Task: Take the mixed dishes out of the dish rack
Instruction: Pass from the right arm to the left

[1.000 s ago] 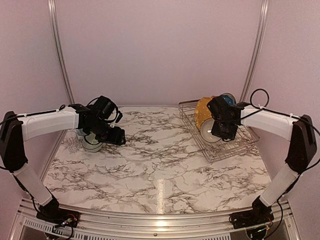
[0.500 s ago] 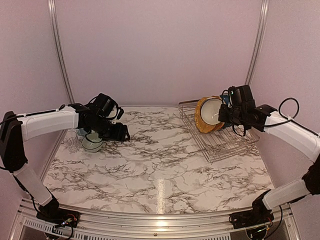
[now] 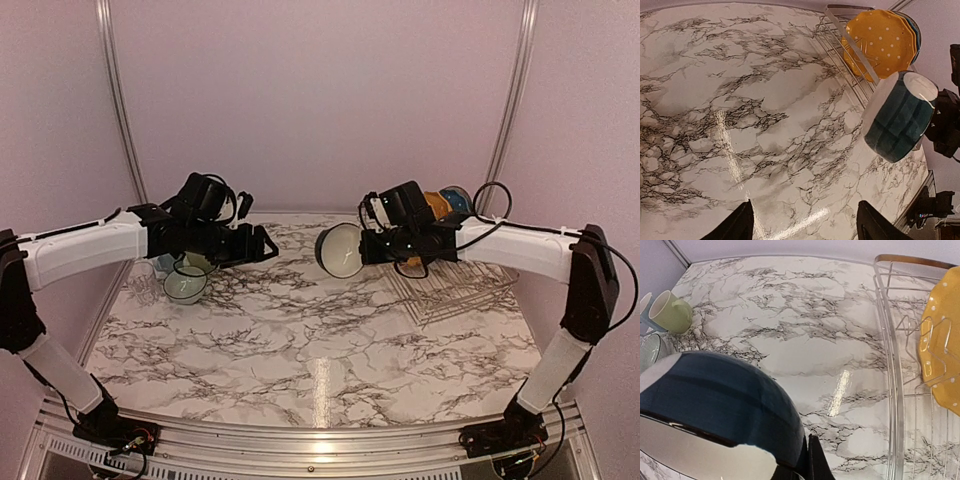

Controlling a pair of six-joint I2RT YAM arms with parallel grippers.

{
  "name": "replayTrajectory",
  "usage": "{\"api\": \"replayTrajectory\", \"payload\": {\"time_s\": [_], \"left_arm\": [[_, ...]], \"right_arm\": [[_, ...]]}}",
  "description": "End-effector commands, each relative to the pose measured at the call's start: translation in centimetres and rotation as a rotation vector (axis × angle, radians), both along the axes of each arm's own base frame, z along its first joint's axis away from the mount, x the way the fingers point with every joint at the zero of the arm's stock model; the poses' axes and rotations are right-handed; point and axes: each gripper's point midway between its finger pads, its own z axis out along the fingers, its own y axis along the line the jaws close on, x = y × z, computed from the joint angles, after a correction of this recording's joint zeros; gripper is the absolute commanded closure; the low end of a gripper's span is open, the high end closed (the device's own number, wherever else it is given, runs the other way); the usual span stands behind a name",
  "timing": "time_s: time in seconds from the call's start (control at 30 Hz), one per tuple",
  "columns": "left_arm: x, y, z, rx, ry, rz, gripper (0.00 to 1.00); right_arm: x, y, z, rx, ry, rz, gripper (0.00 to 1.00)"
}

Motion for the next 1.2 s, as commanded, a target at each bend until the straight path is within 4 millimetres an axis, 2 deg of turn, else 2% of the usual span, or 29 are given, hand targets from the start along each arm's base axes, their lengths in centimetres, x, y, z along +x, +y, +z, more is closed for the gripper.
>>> {"api": "replayTrajectory", "payload": {"time_s": [0.0,0.13,0.23,0.4,0.67,0.87,1.0,1.17], "left_arm": [[-0.1,-1.1,0.9,-0.019,-0.034,0.051,0.29],[0.0,-1.6,1.3,0.046,-0.083,0.106,0.3],[0.1,-2.4,1.0,0.108,-0.116,0.119,0.3],[0.3,-3.6,0.1,0.277,-0.132,0.128,0.32],[1.1,-5.6,-2.2,0.362,-0.135,0.109,0.37],[2.0,-5.6,-3.5,0.432,-0.144,0.123,0.58],[2.2,-5.5,-4.3,0.47,-0.132,0.127,0.66],[2.4,-5.5,-4.4,0.482,-0.138,0.132,0.78]], "right_arm": [[1.1,4.1,2.5,0.104,-0.006,-0.005,1.0],[1.1,5.6,-0.5,0.077,0.091,-0.031,1.0],[0.9,6.5,-1.5,0.062,0.113,-0.034,1.0],[0.7,7.2,-1.9,0.026,0.125,-0.067,1.0],[0.6,7.7,-2.0,0.024,0.141,-0.101,1.0],[0.5,8.2,-1.8,0.019,0.133,-0.1,1.0],[0.3,8.5,-1.4,0.006,0.117,-0.121,1.0],[0.4,9.1,-1.4,-0.005,0.116,-0.118,1.0]]}}
